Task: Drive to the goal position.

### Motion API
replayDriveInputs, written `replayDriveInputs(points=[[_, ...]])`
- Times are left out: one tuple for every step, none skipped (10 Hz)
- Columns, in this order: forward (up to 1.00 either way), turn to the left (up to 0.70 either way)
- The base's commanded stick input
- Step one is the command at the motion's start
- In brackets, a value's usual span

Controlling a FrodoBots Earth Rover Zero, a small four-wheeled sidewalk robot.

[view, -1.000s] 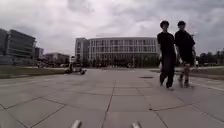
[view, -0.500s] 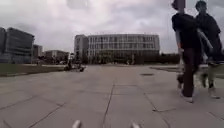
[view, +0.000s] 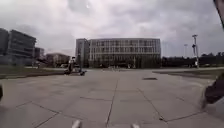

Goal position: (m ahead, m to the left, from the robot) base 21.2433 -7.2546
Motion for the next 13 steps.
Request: replayDriveInputs(points=[[0.85,0.0],[0.85,0.0],[0.85,0.0],[0.85,0.0],[0.85,0.0],[0.85,0.0],[0.85,0.0],[0.85,-0.02],[0.85,-0.2],[0.85,-0.27],[0.85,-0.2],[0.85,0.0],[0.85,0.0]])
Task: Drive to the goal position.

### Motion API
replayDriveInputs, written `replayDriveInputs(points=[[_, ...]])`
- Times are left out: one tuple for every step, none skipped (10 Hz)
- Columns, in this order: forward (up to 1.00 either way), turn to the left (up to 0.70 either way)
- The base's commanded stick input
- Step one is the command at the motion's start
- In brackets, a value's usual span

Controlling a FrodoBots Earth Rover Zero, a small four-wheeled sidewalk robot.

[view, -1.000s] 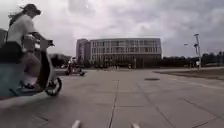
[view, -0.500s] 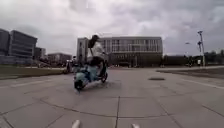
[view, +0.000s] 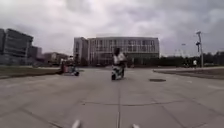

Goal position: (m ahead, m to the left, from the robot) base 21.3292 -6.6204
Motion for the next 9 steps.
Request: replayDriveInputs(points=[[0.85,0.0],[0.85,0.0],[0.85,0.0],[0.85,0.0],[0.85,0.0],[0.85,0.0],[0.85,0.0],[0.85,-0.03],[0.85,-0.27]])
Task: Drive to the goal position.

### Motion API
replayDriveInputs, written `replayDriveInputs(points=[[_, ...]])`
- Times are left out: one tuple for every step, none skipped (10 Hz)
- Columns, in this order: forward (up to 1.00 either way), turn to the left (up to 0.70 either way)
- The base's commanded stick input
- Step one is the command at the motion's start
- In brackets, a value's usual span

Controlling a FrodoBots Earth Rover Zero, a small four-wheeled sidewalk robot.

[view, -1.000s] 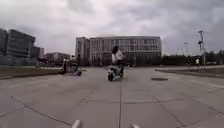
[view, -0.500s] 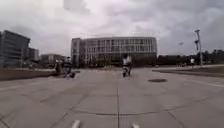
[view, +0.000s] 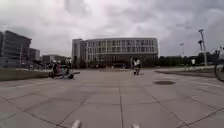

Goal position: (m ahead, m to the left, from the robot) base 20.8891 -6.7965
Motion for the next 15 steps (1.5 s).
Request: replayDriveInputs(points=[[0.85,-0.33],[0.85,-0.14],[0.85,0.0],[0.85,0.0],[0.85,0.0],[0.85,0.0],[0.85,0.0],[0.85,0.0],[0.85,0.0],[0.85,0.0],[0.85,0.0],[0.85,0.0],[0.85,0.0],[0.85,0.0],[0.85,0.0]])
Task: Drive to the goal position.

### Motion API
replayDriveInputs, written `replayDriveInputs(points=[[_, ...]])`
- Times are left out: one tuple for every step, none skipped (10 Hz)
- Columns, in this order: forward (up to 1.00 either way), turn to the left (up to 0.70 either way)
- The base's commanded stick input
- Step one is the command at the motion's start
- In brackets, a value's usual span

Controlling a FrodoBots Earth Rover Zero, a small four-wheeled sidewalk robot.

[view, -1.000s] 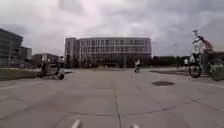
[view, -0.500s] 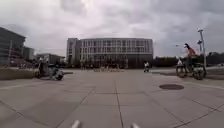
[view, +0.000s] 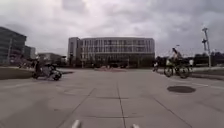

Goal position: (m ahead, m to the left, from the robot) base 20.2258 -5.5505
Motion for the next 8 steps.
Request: replayDriveInputs(points=[[0.85,0.0],[0.85,0.0],[0.85,0.0],[0.85,0.0],[0.85,0.0],[0.85,0.0],[0.85,0.0],[0.85,0.0]])
